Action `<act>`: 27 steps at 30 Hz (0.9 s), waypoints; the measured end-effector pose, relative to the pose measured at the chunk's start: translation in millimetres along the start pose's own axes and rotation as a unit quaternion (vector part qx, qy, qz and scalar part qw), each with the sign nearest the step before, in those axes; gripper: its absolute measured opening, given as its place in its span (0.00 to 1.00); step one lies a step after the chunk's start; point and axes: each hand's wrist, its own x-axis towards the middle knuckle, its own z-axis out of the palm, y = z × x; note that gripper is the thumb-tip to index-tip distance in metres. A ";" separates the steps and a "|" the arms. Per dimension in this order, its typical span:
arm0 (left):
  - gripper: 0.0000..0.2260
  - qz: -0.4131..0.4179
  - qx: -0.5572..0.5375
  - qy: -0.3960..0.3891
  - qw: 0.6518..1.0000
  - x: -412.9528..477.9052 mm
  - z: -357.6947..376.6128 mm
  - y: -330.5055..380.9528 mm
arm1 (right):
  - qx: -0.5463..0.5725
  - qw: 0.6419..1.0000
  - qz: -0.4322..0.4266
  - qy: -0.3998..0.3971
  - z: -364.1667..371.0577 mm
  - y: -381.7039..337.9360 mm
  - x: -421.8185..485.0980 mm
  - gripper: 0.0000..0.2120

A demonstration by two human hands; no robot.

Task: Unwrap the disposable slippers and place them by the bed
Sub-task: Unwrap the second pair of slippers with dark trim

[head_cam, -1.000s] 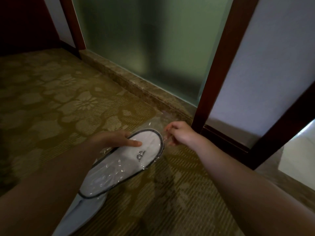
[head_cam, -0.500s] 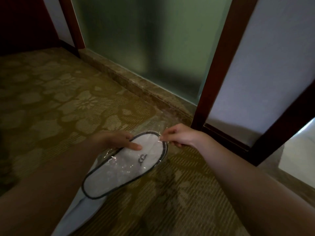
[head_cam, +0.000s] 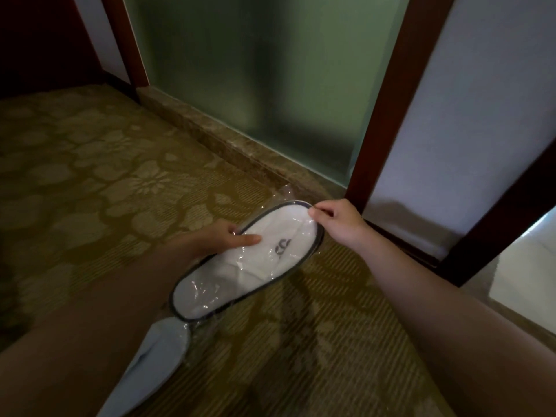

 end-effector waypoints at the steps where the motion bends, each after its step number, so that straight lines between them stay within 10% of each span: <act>1: 0.17 0.006 -0.005 0.002 1.000 0.8 1.4 1.3 | 0.002 1.000 0.001 0.021 0.1 2.3 0.4 0.12; 6: 0.15 -0.005 -0.005 0.011 1.000 2.3 6.6 7.3 | -0.005 0.993 -0.012 0.114 -1.1 -0.4 3.1 0.14; 16: 0.29 -0.044 0.062 0.042 0.996 -6.0 -5.1 -8.1 | -0.024 1.000 0.004 -0.017 16.2 -1.7 -2.3 0.10; 27: 0.11 -0.038 0.093 0.056 0.993 -6.8 -4.2 -11.6 | 0.083 0.996 0.037 -0.023 17.7 1.7 -1.0 0.08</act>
